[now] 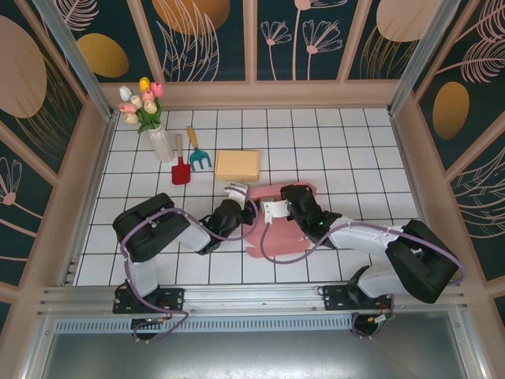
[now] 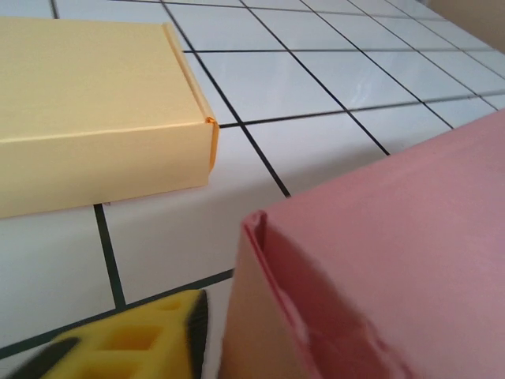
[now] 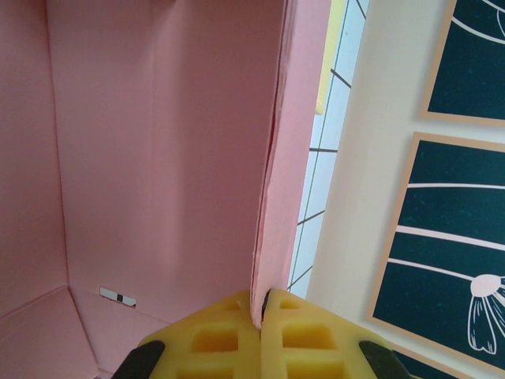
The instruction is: Fold the paper box
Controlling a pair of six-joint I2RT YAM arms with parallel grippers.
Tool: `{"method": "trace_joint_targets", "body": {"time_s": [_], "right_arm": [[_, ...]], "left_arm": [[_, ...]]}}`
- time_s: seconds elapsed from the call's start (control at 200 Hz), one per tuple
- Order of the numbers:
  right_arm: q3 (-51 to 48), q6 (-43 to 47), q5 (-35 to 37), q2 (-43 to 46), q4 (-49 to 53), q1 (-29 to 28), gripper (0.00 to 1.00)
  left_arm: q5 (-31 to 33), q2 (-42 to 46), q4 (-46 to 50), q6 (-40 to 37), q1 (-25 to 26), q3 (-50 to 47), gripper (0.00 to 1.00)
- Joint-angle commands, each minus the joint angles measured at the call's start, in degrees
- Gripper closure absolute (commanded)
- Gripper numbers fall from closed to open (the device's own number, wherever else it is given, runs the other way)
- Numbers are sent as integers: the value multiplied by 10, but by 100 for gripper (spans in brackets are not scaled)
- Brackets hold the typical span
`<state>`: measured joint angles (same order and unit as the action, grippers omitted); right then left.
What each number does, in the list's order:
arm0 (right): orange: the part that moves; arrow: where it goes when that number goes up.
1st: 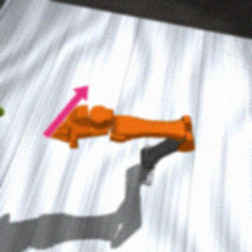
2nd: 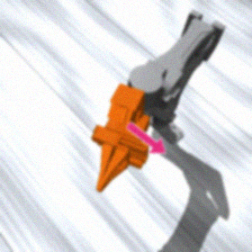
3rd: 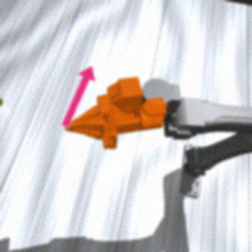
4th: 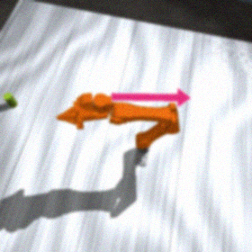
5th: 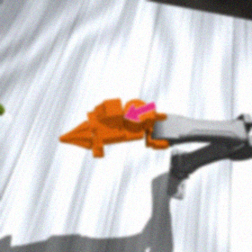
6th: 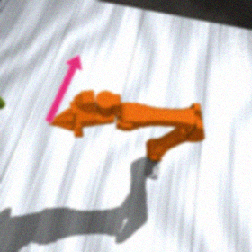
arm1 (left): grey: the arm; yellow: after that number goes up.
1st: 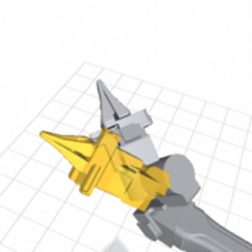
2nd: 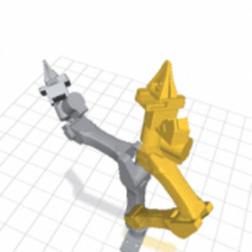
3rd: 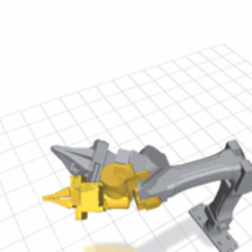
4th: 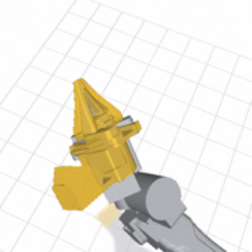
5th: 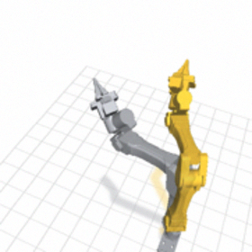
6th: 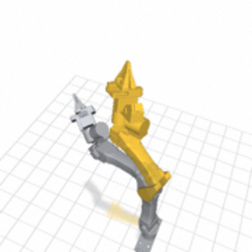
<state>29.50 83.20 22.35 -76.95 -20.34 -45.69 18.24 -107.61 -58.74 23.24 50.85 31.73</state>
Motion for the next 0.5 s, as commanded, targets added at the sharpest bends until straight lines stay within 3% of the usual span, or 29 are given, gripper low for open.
{"method": "trace_joint_targets", "body": {"time_s": [0.0, 0.05, 0.125, 0.235, 0.34, 0.42, 0.495], "right_arm": [[-19, -11, -33, -20, 118, -3, 100], [-18, -12, -32, -19, 119, -2, 100], [-17, -14, -31, -19, 120, -1, 100], [-16, -16, -29, -21, 120, 0, 100], [-13, -21, -28, -26, 119, 0, 100], [-10, -29, -28, -27, 117, 0, 100], [-9, -37, -34, -25, 116, 0, 100]], "left_arm": [[106, -15, 36, 10, -3, 13, 83], [135, -14, 54, 9, -3, 14, 93], [184, -7, 88, 10, -3, 15, 100], [248, 3, 127, 12, -4, 15, 100], [265, 6, 162, 24, -4, 25, 100], [267, 6, 200, 51, -3, 41, 92], [245, 6, 191, 61, -3, 39, 79]]}}
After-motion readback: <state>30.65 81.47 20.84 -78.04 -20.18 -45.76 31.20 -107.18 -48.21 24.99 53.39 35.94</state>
